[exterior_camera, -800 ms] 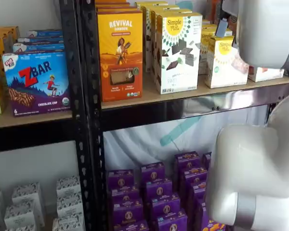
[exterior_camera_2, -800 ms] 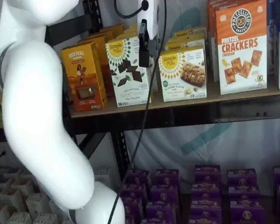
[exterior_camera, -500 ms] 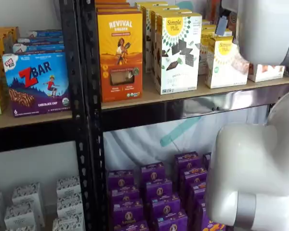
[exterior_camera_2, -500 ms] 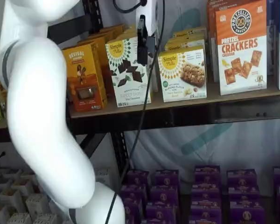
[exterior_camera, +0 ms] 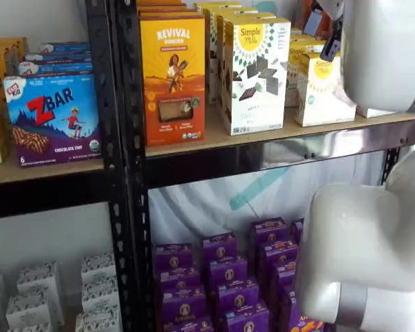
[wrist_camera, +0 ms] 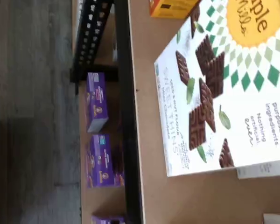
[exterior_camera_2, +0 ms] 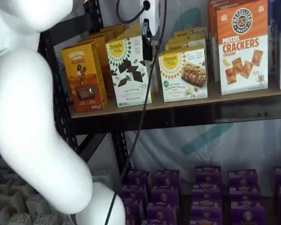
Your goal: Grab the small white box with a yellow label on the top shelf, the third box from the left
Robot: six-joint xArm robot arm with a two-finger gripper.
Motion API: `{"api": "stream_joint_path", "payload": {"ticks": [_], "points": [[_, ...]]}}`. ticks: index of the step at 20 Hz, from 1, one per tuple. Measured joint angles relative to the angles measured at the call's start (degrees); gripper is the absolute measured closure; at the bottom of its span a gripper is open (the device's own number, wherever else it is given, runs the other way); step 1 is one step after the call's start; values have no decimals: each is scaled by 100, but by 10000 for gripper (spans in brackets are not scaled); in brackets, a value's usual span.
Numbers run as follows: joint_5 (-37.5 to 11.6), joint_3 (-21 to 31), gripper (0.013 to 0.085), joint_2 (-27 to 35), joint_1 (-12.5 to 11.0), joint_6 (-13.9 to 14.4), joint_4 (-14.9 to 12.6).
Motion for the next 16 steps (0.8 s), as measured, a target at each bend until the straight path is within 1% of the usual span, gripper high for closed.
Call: {"api": "stream_joint_path", "payload": {"ticks": [5, 9, 10, 14, 16], "points": [[-429, 155, 130, 51, 72, -94, -181], [-666, 206, 130, 181, 91, -166, -258], [-789, 221, 130, 285, 101, -203, -289], [-929, 229, 130, 422, 127, -235, -345], [-888, 177, 130, 505, 132, -234, -364]]}}
